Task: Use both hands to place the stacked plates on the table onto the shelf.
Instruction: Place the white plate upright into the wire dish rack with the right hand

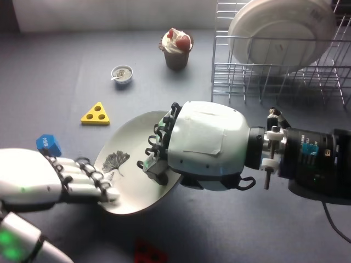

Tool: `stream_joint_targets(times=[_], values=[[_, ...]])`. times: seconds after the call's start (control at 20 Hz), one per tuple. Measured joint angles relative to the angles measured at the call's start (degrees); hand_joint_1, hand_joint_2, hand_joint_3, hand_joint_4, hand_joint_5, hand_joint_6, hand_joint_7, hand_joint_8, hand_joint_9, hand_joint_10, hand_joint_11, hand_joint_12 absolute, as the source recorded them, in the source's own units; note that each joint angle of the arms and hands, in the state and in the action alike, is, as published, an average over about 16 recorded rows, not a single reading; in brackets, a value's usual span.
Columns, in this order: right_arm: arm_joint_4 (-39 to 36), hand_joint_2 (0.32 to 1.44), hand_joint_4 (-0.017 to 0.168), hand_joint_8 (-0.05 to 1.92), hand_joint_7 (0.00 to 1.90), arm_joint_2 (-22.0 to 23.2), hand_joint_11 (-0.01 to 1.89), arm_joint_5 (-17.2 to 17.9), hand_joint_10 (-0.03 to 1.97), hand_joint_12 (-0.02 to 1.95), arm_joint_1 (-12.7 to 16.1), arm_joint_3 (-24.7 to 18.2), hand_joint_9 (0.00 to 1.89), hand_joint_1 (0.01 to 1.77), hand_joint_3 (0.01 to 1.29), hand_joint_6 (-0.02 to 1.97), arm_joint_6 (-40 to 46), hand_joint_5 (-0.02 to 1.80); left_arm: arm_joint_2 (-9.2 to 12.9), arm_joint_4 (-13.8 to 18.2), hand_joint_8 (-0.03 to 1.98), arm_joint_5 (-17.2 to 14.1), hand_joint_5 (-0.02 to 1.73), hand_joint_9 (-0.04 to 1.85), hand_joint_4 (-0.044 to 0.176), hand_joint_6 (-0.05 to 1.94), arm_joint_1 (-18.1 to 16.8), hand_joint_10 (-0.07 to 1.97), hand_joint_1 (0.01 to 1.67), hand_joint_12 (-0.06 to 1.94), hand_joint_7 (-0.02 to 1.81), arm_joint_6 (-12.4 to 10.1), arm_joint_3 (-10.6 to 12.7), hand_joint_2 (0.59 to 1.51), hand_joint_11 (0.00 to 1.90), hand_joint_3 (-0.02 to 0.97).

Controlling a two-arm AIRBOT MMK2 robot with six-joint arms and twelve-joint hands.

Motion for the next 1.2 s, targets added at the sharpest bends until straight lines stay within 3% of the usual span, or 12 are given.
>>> stream_joint_targets(times=[0.35,0.65,0.9,1.2], values=[[0.57,0.92,0.0,0.09,1.28,3.2,1.04,-0.82,0.55,1.14,2.29,-2.6,1.16,1.44,0.01,0.81,2.6,1.03,3.0,-3.72,0.0,-1.6,0.06,0.12,0.0,0.02,-2.26,0.0,0.08,0.02,0.1,-0.05,-0.1,0.95,0.11,0.012],[0.38,0.92,-0.004,0.25,1.24,7.23,1.02,-3.06,0.61,1.22,6.29,-5.57,1.17,1.45,0.01,0.84,9.99,1.01,4.86,-3.45,0.0,-3.3,0.06,0.12,0.0,0.02,-3.45,0.0,0.09,0.02,0.11,-0.05,0.29,0.95,0.12,0.013],[-2.58,0.92,-0.005,0.38,1.2,10.56,1.0,-5.25,0.6,1.26,10.73,-7.28,1.18,1.46,0.01,0.85,23.31,1.0,6.26,-1.98,0.0,-4.78,0.06,0.12,0.001,0.02,-4.49,0.0,0.09,0.02,0.11,-0.04,1.2,0.95,0.12,0.013],[-10.2,0.92,-0.007,0.43,1.18,14.78,0.98,-7.03,0.58,1.29,16.5,-7.97,1.2,1.47,0.01,0.87,43.5,0.97,7.62,2.63,0.0,-6.57,0.06,0.12,0.002,0.02,-5.82,0.0,0.1,0.02,0.11,-0.05,2.31,0.948,0.11,0.013]])
